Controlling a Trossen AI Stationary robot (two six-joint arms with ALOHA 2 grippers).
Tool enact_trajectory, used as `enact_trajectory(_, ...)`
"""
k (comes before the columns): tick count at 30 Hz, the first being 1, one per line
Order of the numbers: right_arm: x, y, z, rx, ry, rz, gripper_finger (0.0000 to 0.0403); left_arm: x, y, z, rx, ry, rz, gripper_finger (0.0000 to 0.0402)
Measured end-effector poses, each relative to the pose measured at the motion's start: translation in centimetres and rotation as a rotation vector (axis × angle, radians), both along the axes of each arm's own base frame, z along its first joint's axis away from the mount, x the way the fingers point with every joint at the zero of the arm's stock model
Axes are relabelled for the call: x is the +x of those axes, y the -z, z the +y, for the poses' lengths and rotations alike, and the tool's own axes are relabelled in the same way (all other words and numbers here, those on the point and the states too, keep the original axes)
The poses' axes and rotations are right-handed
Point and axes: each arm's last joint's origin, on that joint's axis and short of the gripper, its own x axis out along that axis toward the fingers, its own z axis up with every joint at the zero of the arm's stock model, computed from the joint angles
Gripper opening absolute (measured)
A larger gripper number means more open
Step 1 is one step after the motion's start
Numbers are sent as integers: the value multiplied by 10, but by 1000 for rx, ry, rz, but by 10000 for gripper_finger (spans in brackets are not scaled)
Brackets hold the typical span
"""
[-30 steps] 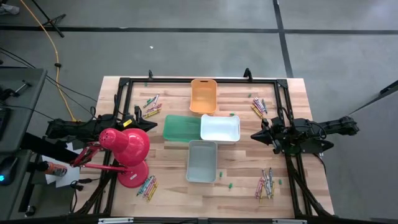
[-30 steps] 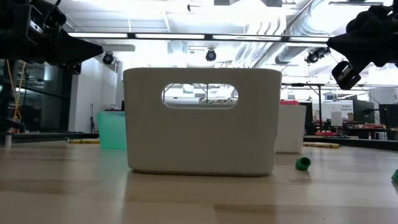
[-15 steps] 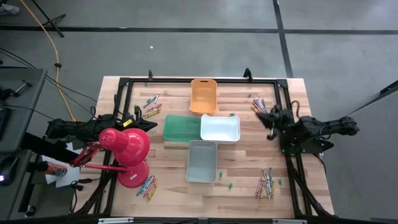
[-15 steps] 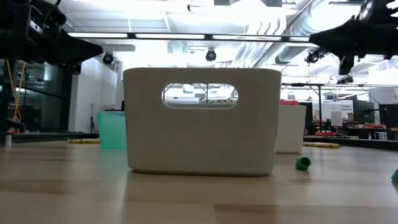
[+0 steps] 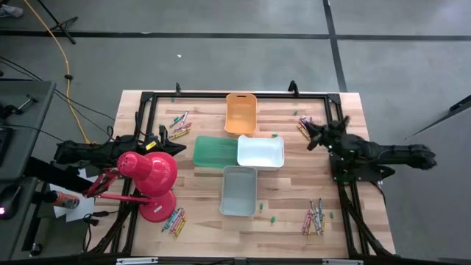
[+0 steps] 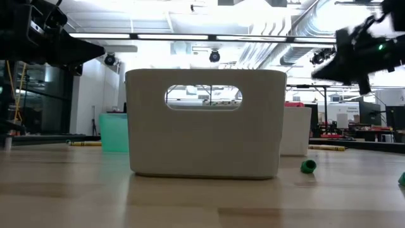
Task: Sort crayons
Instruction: Put the yellow crayon into the white bin
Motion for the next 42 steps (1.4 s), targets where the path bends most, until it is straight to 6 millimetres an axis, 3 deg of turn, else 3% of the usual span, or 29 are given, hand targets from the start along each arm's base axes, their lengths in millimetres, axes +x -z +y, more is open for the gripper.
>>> enact_trajectory(7, 12, 9, -12, 299, 22, 334, 118, 0, 0, 0, 0, 0, 0, 3)
enact_trajectory(12, 29, 11, -25, 428, 22, 474, 144, 0, 0, 0, 0, 0, 0, 3)
enact_trajectory(22, 61, 1, -66, 504, 74, 824, 147, 0, 0, 0, 0, 0, 0, 3)
enact_trajectory(27, 71, 9, -82, 588, -1, 925, 147, 0, 0, 0, 0, 0, 0, 3)
enact_trajectory(34, 70, 29, -96, 675, -16, 1018, 147, 0, 0, 0, 0, 0, 0, 3)
enact_trajectory(42, 67, 38, -105, 694, 20, 1060, 147, 0, 0, 0, 0, 0, 0, 3)
